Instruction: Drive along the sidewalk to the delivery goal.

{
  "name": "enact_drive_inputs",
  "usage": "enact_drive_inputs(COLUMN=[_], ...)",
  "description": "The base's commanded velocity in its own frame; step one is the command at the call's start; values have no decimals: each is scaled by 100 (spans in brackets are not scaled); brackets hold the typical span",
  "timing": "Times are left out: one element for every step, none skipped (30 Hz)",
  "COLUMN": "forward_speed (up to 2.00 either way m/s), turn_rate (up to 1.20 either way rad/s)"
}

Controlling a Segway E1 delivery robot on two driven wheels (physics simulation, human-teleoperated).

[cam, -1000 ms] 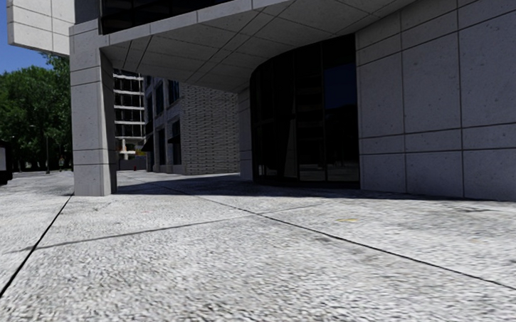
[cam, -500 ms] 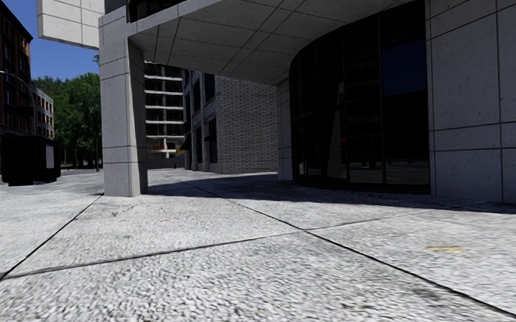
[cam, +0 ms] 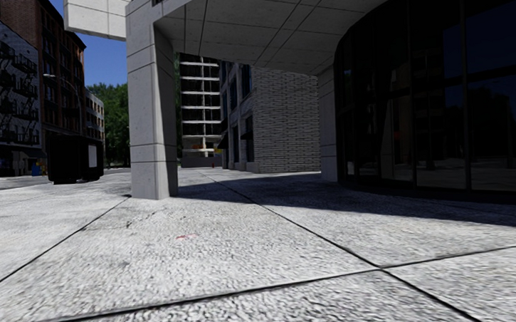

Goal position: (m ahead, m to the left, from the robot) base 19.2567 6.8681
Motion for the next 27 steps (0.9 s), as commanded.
enact_drive_inputs(forward_speed=[200, 200, 200, 200, 200, 200, 200, 200, 200, 200, 200, 200, 200, 200, 200, 200, 200, 200, 200, 200, 200, 200, 200, 200, 200, 200, 200], turn_rate=[46, 46, 46, 46, 46, 42, 42, 41, 39, 38, 38, 35, 20, 0, 0, 0, 0, 0, 0, 0, 0, 0, 0, 0, 0, 0, 0])
